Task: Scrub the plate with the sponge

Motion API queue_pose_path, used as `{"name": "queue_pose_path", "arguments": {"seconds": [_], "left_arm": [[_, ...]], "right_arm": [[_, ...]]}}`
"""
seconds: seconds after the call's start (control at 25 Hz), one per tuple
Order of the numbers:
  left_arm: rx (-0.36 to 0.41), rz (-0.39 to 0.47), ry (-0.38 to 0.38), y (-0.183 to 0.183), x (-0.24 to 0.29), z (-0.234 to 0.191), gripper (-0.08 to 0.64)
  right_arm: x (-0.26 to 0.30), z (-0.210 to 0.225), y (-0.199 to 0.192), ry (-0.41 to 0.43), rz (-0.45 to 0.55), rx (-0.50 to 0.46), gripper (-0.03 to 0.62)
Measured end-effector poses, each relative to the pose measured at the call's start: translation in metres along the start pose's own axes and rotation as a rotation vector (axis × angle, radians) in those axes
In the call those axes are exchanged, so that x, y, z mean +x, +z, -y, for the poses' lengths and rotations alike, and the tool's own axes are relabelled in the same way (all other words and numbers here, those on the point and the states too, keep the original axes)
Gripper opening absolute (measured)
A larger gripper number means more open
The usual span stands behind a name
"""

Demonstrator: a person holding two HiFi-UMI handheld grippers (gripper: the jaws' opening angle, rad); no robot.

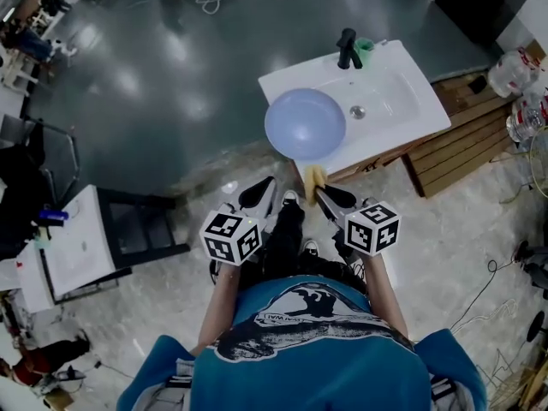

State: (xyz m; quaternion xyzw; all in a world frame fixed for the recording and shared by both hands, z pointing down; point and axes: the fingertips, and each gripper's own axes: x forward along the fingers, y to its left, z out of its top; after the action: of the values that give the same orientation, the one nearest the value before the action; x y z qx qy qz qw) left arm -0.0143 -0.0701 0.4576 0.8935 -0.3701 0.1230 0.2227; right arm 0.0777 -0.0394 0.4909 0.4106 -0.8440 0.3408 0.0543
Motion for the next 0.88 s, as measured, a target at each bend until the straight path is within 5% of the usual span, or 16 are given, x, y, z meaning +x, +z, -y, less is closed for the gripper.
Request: {"name": "queue_pose_path", "arguments": {"seconds": [0.44, 0.88], "left_arm": [[-0.016, -0.040, -0.017, 0.042, 0.063, -0.089, 0.090], [-0.057, -0.195, -0.053, 0.014, 0.128, -0.145, 0.163]], "right_arm": [[0.079, 0.047, 0.065, -0.046, -0.020, -0.004, 0.034], [0.150, 0.100, 0.096, -0.122, -0.120, -0.032, 0.034]]}}
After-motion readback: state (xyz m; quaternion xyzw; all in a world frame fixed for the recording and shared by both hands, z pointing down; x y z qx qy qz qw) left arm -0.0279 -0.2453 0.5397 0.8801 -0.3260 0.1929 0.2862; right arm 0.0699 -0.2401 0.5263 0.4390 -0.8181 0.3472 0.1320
